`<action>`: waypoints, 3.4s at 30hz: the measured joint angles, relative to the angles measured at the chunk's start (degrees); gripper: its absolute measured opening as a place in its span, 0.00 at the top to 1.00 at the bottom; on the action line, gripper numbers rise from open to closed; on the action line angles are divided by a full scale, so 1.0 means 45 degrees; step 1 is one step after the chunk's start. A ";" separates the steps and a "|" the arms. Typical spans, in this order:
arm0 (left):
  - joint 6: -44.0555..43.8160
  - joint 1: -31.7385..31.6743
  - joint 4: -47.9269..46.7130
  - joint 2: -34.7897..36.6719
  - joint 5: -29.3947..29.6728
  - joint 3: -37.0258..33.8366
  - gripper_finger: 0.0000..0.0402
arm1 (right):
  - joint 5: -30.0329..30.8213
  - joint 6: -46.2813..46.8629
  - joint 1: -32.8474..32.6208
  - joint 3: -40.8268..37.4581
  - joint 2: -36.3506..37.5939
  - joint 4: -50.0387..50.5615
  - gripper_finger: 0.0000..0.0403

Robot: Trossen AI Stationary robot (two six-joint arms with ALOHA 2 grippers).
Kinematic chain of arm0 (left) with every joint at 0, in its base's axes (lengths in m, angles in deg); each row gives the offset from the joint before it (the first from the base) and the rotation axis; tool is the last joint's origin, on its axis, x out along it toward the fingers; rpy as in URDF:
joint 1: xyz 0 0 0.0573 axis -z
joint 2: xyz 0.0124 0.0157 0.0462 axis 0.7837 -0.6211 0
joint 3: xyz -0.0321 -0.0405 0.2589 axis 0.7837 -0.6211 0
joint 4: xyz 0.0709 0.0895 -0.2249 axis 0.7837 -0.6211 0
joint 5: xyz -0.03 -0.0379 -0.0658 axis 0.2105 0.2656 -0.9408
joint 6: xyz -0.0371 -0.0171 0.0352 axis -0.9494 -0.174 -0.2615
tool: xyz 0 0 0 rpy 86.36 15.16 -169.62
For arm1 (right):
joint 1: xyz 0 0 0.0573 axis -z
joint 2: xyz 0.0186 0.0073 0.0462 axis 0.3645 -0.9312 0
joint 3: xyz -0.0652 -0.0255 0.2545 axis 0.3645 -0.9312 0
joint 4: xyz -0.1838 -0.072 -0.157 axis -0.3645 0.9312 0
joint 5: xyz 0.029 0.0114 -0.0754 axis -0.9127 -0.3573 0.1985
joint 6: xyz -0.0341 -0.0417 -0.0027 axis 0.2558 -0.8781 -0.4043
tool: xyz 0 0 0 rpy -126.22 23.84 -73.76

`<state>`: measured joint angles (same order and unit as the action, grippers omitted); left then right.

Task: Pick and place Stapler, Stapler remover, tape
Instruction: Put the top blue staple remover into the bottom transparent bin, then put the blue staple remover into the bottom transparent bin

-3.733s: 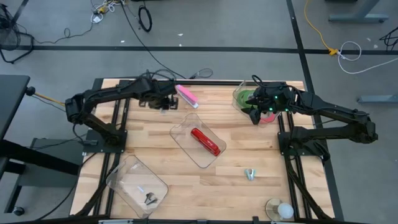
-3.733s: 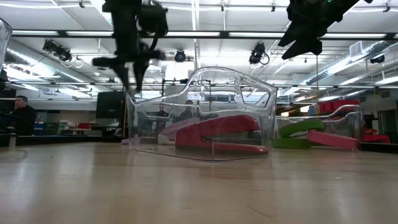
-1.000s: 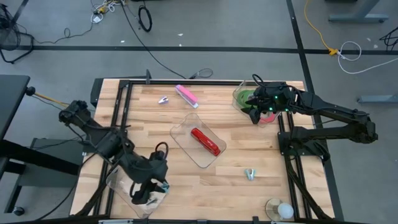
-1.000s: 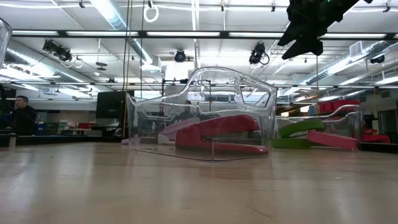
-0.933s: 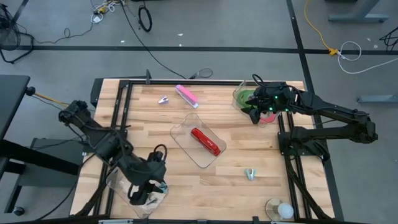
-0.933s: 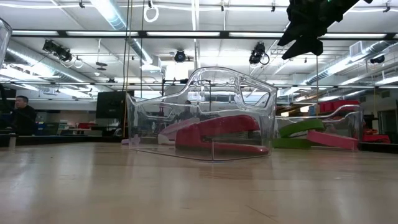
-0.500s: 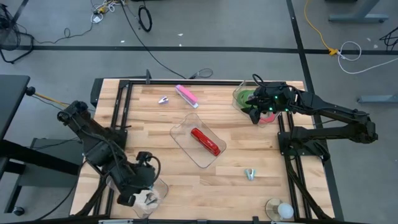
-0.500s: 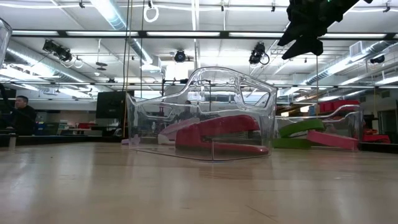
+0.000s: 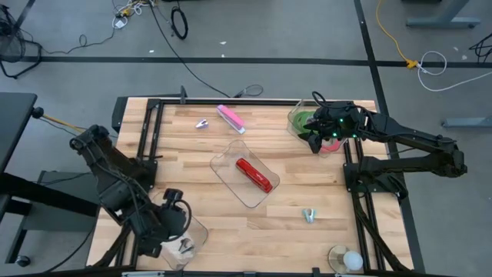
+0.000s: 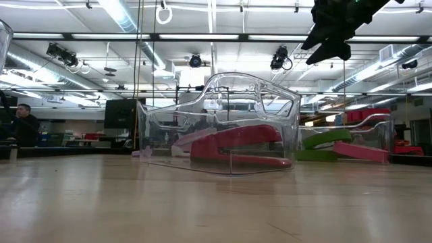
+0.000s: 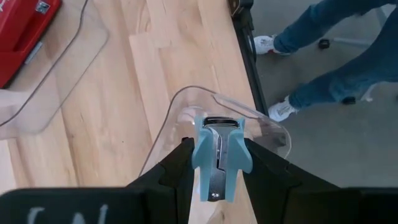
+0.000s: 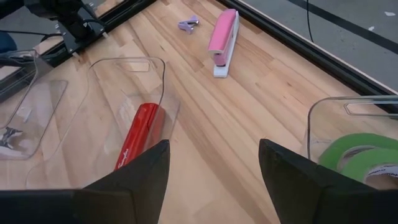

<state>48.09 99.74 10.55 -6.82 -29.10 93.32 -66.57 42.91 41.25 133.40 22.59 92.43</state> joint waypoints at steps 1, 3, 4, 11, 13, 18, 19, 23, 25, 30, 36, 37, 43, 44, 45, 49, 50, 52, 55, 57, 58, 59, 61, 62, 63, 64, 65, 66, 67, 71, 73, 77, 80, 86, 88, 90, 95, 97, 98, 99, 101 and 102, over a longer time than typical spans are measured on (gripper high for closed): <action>-0.0070 0.0054 -0.0027 -0.0004 0.0041 0.0000 0.69 | 0.0002 0.0062 -0.0002 -0.0001 0.0000 0.0000 0.39; -0.0235 0.0206 -0.0029 -0.0005 0.0223 0.0000 0.69 | 0.0004 0.0193 -0.0004 -0.0004 0.0000 0.0000 0.39; -0.0263 0.0274 -0.0029 -0.0005 0.0312 0.0000 0.69 | 0.0005 0.0205 -0.0001 -0.0003 0.0000 0.0000 0.39; -0.0100 0.0593 -0.0234 -0.0572 0.0436 -0.0010 0.69 | 0.0001 0.0246 0.0000 -0.0004 0.0000 -0.0005 0.39; 0.0255 0.0717 -0.0243 -0.0859 0.0407 -0.0010 0.69 | 0.0005 0.0246 -0.0001 -0.0002 0.0000 -0.0005 0.39; 0.0915 0.1035 -0.0671 -0.1523 0.0321 -0.0013 0.69 | 0.0001 0.0246 -0.0002 -0.0004 0.0000 -0.0010 0.39; 0.1050 0.1118 -0.0818 -0.1650 0.0297 -0.0010 0.69 | 0.0005 0.0246 0.0001 0.0000 0.0000 -0.0010 0.39; 0.1170 0.1317 -0.1486 -0.2059 0.0280 -0.0015 0.69 | 0.0000 0.0245 -0.0004 0.0000 0.0000 -0.0010 0.39; 0.1175 0.1456 -0.1511 -0.2195 0.0331 -0.0015 0.69 | 0.0000 0.0243 0.0001 -0.0005 0.0000 -0.0010 0.39; 0.1573 0.1531 -0.1482 -0.2393 0.0392 -0.0015 0.69 | 0.0000 0.0241 0.0001 0.0000 0.0000 -0.0010 0.39; 0.1734 0.1528 -0.1235 -0.2310 0.0532 -0.0864 0.69 | -0.0024 0.0245 -0.0004 -0.0005 0.0000 -0.0010 0.39; 0.1730 0.1534 -0.1161 -0.2246 0.0440 -0.1193 0.69 | -0.0042 0.0282 -0.0004 -0.0004 0.0000 -0.0010 0.39; 0.1743 0.1657 0.0388 -0.1477 -0.0017 -0.3445 0.69 | -0.0345 0.0334 -0.0004 -0.0005 0.0000 -0.0010 0.39; 0.1748 0.1657 0.0609 -0.1329 -0.0090 -0.3846 0.69 | -0.0345 0.0333 -0.0004 -0.0005 0.0000 -0.0010 0.39; 0.1744 0.1648 0.0807 -0.1158 -0.0155 -0.4249 0.69 | -0.0345 0.0329 -0.0004 -0.0005 0.0000 -0.0010 0.39; 0.1832 0.1647 0.1814 -0.0611 -0.0212 -0.5888 0.69 | -0.0340 0.0331 -0.0004 -0.0004 0.0000 -0.0010 0.39; 0.1866 0.1647 0.2070 -0.0457 -0.0323 -0.6321 0.69 | -0.0340 0.0329 -0.0004 -0.0005 0.0000 -0.0010 0.39; 0.1874 0.1647 0.2707 -0.0082 -0.0592 -0.7219 0.69 | -0.0340 0.0329 -0.0004 0.0000 0.0000 -0.0010 0.39; 0.1875 0.1652 0.3588 0.0382 -0.1040 -0.8537 0.69 | -0.0340 0.0344 -0.0004 -0.0003 0.0000 -0.0008 0.39; 0.1879 0.1652 0.4059 0.0690 -0.1131 -0.9254 0.69 | -0.0340 0.0395 0.0000 -0.0005 0.0000 -0.0010 0.39; 0.1879 0.1652 0.4253 0.0828 -0.1135 -0.9612 0.69 | -0.0340 0.0402 -0.0004 -0.0004 0.0000 -0.0005 0.39; 0.1879 0.1652 0.4354 0.0927 -0.1136 -0.9930 0.69 | -0.0340 0.0397 -0.0004 -0.0005 0.0000 -0.0008 0.39; 0.2018 0.1652 0.4628 0.1100 -0.1137 -1.0464 0.69 | -0.0340 0.0392 -0.0004 -0.0005 0.0000 -0.0005 0.39; 0.2076 0.1652 0.4814 0.1190 -0.1140 -1.0669 0.69 | -0.0340 0.0392 -0.0004 -0.0005 0.0000 -0.0005 0.39; 0.2085 0.1652 0.4959 0.1259 -0.1135 -1.0835 0.69 | -0.0340 0.0392 -0.0001 -0.0005 0.0000 -0.0005 0.39; 0.2085 0.1652 0.5108 0.1309 -0.1138 -1.1003 0.69 | -0.0340 0.0396 -0.0004 -0.0005 0.0000 -0.0005 0.39; 0.2099 0.1652 0.5204 0.1316 -0.1138 -1.1122 0.69 | -0.0336 0.0434 -0.0004 -0.0005 0.0000 -0.0005 0.39; 0.2159 0.1652 0.5270 0.1317 -0.1141 -1.1202 0.69 | -0.0337 0.0493 -0.0004 -0.0003 0.0000 -0.0005 0.39; 0.2207 0.1652 0.5400 0.1321 -0.1143 -1.1259 0.69 | -0.0338 0.0538 -0.0003 -0.0005 0.0000 -0.0005 0.39; 0.2224 0.1652 0.5614 0.1326 -0.1130 -1.1259 0.69 | -0.0335 0.0603 -0.0004 -0.0005 0.0000 -0.0005 0.39; 0.2214 0.1652 0.5715 0.1326 -0.1133 -1.1254 0.69 | -0.0335 0.0610 -0.0001 -0.0005 0.0000 -0.0005 0.39; 0.2156 0.1652 0.5702 0.1326 -0.1133 -1.1254 0.69 | -0.0335 0.0620 -0.0004 -0.0005 0.0000 -0.0005 0.39; 0.2167 0.1652 0.5683 0.1326 -0.1135 -1.1254 0.69 | -0.0335 0.0620 -0.0004 -0.0005 0.0000 -0.0005 0.39; 0.1990 0.1652 0.5683 0.1326 -0.1098 -1.1254 0.59 | -0.0335 0.0620 -0.0004 -0.0005 0.0000 -0.0005 0.39; 0.1776 0.1652 0.5682 0.1326 -0.0995 -1.1254 0.54 | -0.0335 0.0620 -0.0004 -0.0005 0.0000 -0.0005 0.39; 0.1729 0.1633 0.5683 0.1326 -0.0963 -1.1254 0.48 | -0.0335 0.0620 -0.0004 -0.0005 0.0000 -0.0005 0.39; 0.1724 0.1633 0.5673 0.1326 -0.1021 -1.1254 0.37 | -0.0335 0.0620 -0.0003 -0.0005 0.0000 -0.0005 0.39; 0.1727 0.1633 0.5671 0.1326 -0.1026 -1.1254 0.34 | -0.0335 0.0620 -0.0004 -0.0005 0.0000 -0.0005 0.39; 0.1729 0.1633 0.5667 0.1326 -0.1026 -1.1254 0.33 | -0.0335 0.0620 -0.0004 -0.0005 0.0000 -0.0005 0.39; 0.1724 0.1631 0.5663 0.1326 -0.1028 -1.1254 0.33 | -0.0335 0.0620 -0.0004 -0.0005 0.0000 -0.0005 0.39; 0.1724 0.1628 0.5663 0.1326 -0.1026 -1.1254 0.33 | -0.0335 0.0620 -0.0001 -0.0005 0.0000 -0.0005 0.39; 0.1723 0.1628 0.5660 0.1326 -0.1031 -1.1253 0.33 | -0.0335 0.0620 -0.0002 -0.0005 0.0000 -0.0005 0.39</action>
<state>55.85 107.07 36.02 -0.85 -33.74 42.68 -68.08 45.71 41.24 133.38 22.59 92.41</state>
